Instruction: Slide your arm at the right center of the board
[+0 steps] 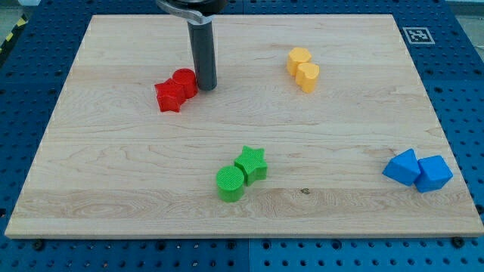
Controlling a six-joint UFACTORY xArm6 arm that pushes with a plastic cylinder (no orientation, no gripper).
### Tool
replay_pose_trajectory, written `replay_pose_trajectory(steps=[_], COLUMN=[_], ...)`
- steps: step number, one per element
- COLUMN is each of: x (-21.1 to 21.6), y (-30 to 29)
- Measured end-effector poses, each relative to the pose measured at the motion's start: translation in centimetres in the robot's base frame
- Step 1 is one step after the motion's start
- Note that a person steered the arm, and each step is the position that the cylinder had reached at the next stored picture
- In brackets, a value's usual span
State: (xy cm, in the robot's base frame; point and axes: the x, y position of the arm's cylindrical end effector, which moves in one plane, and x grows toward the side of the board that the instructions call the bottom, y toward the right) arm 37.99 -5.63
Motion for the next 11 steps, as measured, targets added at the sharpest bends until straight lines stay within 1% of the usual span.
replay_pose_trajectory(steps=[2,3,5,6,8,9,10,11], x=[0.2,0.2,2.5,4.2,4.3,4.7,6.9,9.8], y=[2.6,6.8,12.5,16.5,23.3,27.8,32.9,36.7])
